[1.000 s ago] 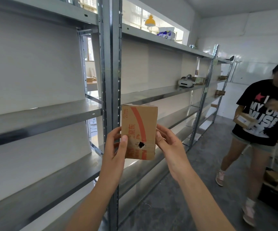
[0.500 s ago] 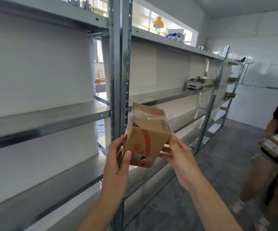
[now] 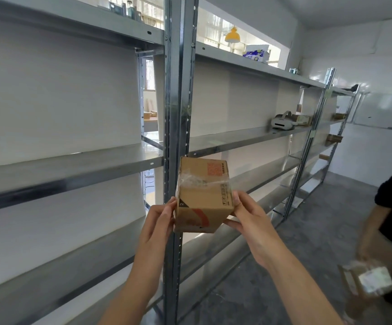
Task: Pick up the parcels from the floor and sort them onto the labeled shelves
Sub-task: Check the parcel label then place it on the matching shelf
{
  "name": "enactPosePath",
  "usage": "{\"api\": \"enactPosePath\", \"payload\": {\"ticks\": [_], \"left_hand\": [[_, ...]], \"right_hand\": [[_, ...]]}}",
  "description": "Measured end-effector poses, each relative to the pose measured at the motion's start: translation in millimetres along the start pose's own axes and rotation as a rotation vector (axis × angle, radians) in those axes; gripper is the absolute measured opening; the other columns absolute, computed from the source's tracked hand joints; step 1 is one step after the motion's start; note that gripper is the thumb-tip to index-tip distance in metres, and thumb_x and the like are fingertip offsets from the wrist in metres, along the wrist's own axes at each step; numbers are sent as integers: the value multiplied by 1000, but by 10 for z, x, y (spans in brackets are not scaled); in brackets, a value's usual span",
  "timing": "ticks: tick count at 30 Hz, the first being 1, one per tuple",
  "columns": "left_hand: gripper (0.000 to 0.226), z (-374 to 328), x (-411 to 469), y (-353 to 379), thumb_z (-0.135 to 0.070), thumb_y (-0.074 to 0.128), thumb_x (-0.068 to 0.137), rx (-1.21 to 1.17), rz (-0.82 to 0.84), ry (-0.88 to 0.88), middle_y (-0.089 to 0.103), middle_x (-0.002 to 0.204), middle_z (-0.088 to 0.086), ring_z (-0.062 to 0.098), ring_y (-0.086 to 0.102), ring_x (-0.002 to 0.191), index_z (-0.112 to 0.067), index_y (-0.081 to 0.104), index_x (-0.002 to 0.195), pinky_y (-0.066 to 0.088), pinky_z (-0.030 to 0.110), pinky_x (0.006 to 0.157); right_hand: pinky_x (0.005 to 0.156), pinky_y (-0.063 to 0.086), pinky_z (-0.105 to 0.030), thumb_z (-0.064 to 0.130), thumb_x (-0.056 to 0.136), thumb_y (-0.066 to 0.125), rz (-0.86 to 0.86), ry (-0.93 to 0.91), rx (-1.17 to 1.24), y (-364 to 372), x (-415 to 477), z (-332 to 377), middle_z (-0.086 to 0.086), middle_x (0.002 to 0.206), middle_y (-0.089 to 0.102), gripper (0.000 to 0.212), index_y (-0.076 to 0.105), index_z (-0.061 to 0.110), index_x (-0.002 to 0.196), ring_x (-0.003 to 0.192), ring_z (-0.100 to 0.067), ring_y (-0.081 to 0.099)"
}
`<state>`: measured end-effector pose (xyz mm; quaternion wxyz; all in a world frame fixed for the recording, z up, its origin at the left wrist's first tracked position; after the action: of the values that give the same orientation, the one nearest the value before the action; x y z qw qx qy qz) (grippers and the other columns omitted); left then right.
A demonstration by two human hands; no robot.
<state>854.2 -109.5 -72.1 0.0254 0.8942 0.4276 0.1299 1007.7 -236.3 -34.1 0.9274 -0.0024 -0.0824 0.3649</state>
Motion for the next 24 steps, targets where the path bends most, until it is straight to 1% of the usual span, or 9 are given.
{"api": "enactPosePath", "payload": {"ticks": [3, 7, 11, 13, 15, 17, 20, 22, 24], "left_hand": [[36, -16, 20, -51, -72, 47, 86, -20, -18, -12, 71, 110, 5, 17, 64, 117, -40, 61, 79, 44, 36, 109], [45, 38, 9, -83, -75, 39, 87, 94, 58, -69, 67, 124, -8, 9, 56, 125, -38, 54, 108, 36, 44, 115], [39, -18, -39, -78, -63, 38, 88, 142, 96, -52, 56, 125, -31, -12, 54, 111, -49, 46, 123, 38, 29, 100], [42, -66, -42, -92, -57, 42, 88, 125, 93, 5, 56, 126, -35, -23, 56, 106, -49, 47, 130, 42, 13, 96], [47, -72, -26, -115, -48, 47, 91, 110, 99, 50, 58, 132, -32, -24, 54, 111, -45, 48, 138, 46, 2, 84], [49, -38, 1, -134, -43, 50, 93, 99, 120, 66, 60, 136, -28, -17, 56, 118, -41, 49, 142, 45, -2, 82], [50, 42, 40, -166, -37, 53, 93, 75, 151, 62, 61, 140, -22, -6, 56, 126, -39, 51, 143, 49, 5, 91], [51, 87, 55, -199, -29, 56, 94, 42, 164, 44, 60, 143, -15, 5, 55, 133, -35, 52, 144, 48, 21, 105], [52, 106, 54, -223, -20, 57, 94, 3, 169, 31, 61, 143, -10, 10, 54, 135, -30, 52, 144, 43, 34, 112]], "right_hand": [[99, 59, -41, 58, 78, 56, 25, -13, 15, 36, -11, -7, -4, 118, 73, 54, 68, 23, 117, 111, -18, 70], [100, 58, -42, 55, 75, 59, 33, -16, 19, 73, -27, -51, -4, 121, 72, 57, 67, 24, 122, 115, -19, 69], [102, 56, -37, 47, 89, 51, 27, -4, 86, 112, -12, -95, -7, 120, 72, 47, 66, 20, 123, 116, -19, 68], [97, 58, -34, 40, 102, 42, 1, 13, 114, 127, 7, -110, -11, 116, 72, 38, 65, 15, 120, 111, -21, 69], [84, 60, -28, 33, 107, 37, -28, 17, 103, 139, 16, -113, -10, 111, 72, 35, 64, 13, 115, 101, -18, 69], [80, 58, -27, 33, 107, 38, -33, 21, 100, 163, 16, -125, -10, 110, 71, 33, 63, 12, 113, 99, -17, 68], [83, 56, -31, 37, 104, 42, -27, 23, 117, 184, 18, -163, -8, 109, 72, 31, 62, 14, 110, 100, -17, 68], [85, 56, -33, 42, 98, 47, -3, 10, 142, 182, 34, -188, -8, 110, 74, 35, 65, 15, 111, 101, -17, 69], [87, 56, -35, 46, 88, 54, 43, -14, 169, 176, 46, -185, -10, 114, 74, 42, 67, 16, 114, 103, -19, 70]]}}
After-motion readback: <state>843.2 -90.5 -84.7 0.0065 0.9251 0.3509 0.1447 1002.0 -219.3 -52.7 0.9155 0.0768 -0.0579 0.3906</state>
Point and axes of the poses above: each hand's wrist, its own x-axis towards the middle knuckle, its own y-axis out of the palm, z = x × y, the point moved 7 cm from there along x, towards the middle knuckle
